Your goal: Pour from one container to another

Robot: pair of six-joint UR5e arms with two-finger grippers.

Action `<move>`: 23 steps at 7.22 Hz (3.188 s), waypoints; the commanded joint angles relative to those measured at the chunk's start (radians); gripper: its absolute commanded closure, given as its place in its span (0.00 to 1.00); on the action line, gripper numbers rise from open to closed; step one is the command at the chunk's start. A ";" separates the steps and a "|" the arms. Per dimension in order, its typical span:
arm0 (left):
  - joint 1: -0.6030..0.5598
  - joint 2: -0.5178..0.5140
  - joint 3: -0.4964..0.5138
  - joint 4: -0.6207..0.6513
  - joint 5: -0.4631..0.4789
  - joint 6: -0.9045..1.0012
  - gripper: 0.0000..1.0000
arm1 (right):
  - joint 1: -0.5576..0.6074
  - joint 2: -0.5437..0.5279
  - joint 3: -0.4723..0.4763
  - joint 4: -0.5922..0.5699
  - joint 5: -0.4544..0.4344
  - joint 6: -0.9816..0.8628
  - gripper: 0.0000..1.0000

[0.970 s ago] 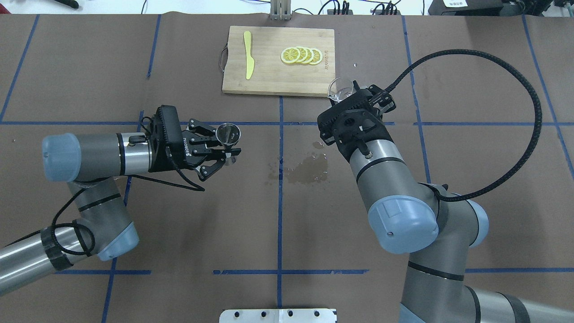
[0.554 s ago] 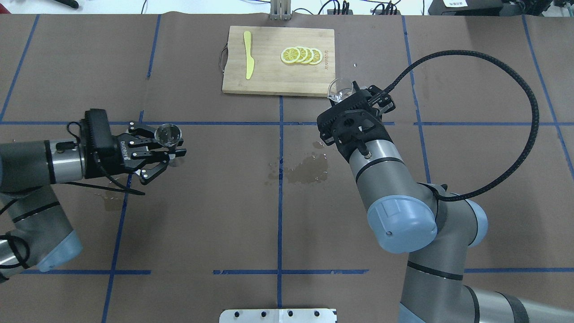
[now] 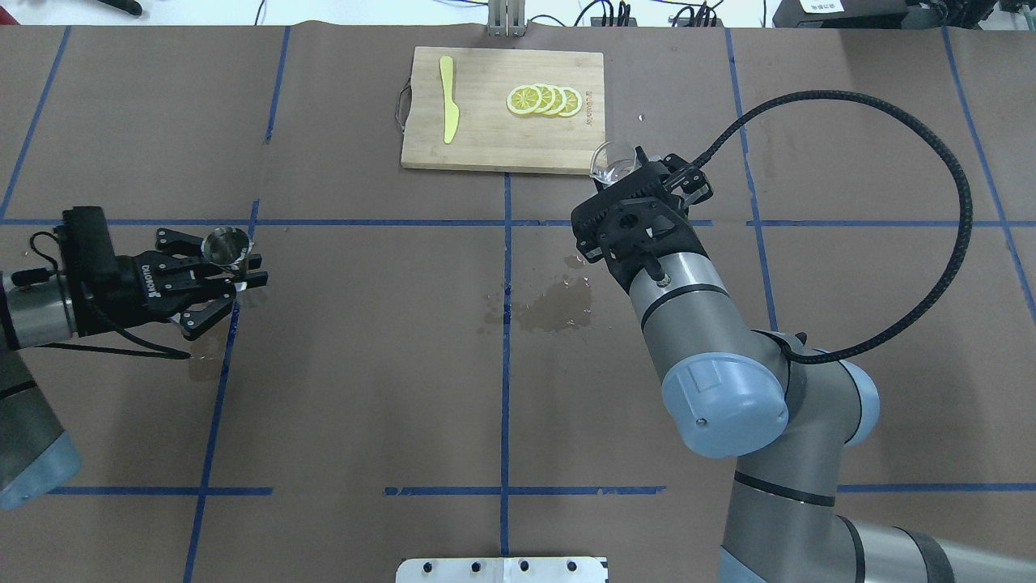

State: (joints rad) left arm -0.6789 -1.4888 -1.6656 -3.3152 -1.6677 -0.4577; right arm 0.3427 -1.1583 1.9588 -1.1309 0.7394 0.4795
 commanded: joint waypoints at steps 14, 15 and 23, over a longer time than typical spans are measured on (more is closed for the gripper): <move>0.553 0.136 0.107 0.009 1.060 -0.401 1.00 | -0.001 0.003 0.000 0.003 -0.002 -0.002 1.00; 0.576 0.127 0.130 0.009 1.106 -0.401 1.00 | -0.001 0.003 0.000 0.005 -0.002 -0.002 1.00; 0.628 0.051 0.162 0.029 1.175 -0.386 1.00 | -0.001 0.003 0.000 0.005 -0.002 -0.001 1.00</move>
State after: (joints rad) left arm -0.0507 -1.4296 -1.5047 -3.2923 -0.4901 -0.8438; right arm 0.3421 -1.1551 1.9589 -1.1259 0.7378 0.4781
